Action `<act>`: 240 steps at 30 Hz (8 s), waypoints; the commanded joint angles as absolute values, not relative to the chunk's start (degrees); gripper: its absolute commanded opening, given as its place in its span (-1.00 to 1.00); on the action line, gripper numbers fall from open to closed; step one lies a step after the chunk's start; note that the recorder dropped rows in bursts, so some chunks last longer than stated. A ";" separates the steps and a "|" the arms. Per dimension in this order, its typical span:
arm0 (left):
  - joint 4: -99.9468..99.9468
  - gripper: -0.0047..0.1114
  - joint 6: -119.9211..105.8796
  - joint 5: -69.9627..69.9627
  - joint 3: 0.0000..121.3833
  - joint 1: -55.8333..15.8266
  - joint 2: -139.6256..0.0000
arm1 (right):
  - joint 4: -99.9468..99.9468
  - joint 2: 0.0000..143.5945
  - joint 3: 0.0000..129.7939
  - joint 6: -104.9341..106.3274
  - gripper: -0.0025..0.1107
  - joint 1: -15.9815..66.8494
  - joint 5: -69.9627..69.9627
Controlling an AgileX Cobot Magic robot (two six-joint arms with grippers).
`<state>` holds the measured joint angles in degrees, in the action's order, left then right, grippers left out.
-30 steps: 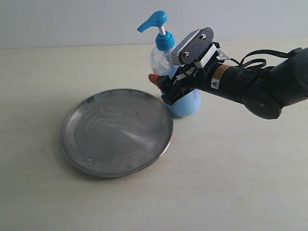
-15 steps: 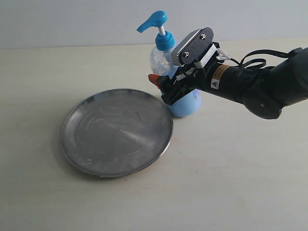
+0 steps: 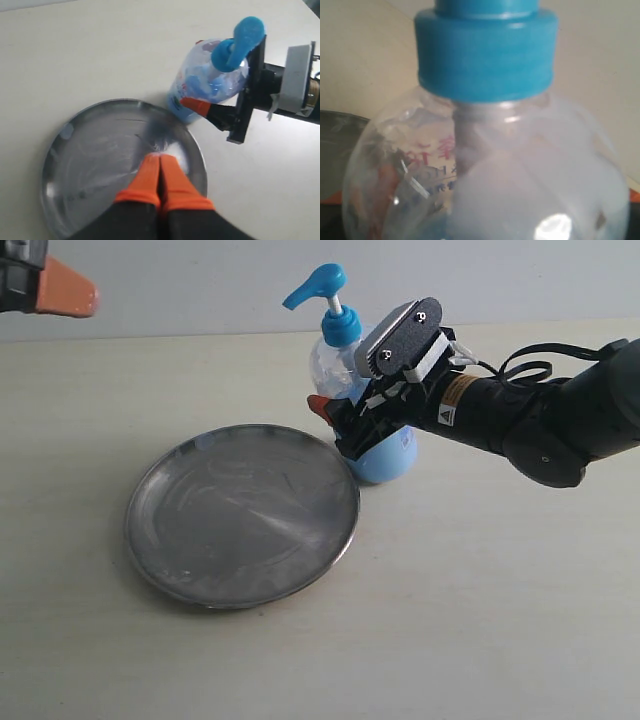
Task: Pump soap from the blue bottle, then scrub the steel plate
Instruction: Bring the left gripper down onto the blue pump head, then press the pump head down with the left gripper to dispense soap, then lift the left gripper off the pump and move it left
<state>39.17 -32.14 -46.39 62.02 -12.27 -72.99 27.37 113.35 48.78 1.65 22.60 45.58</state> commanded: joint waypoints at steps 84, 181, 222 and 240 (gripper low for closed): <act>20.76 -0.92 -20.12 -50.76 100.83 -34.26 -107.03 | 29.90 112.81 49.00 2.46 -0.96 22.66 46.44; 13.98 -0.92 -25.10 -42.69 99.28 -35.99 -99.84 | 27.48 112.81 49.00 4.89 -0.96 22.33 44.87; 12.62 -0.92 -14.30 -28.50 66.89 -35.89 -82.75 | 15.20 112.81 49.00 -4.72 -0.96 18.54 45.76; 14.01 -0.92 -14.68 -26.78 58.57 -35.89 -82.42 | 13.94 114.67 49.00 -6.03 -0.96 15.57 50.58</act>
<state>13.44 -14.74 -27.69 58.79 -35.63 -83.04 14.67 114.96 48.78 -5.91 16.44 47.47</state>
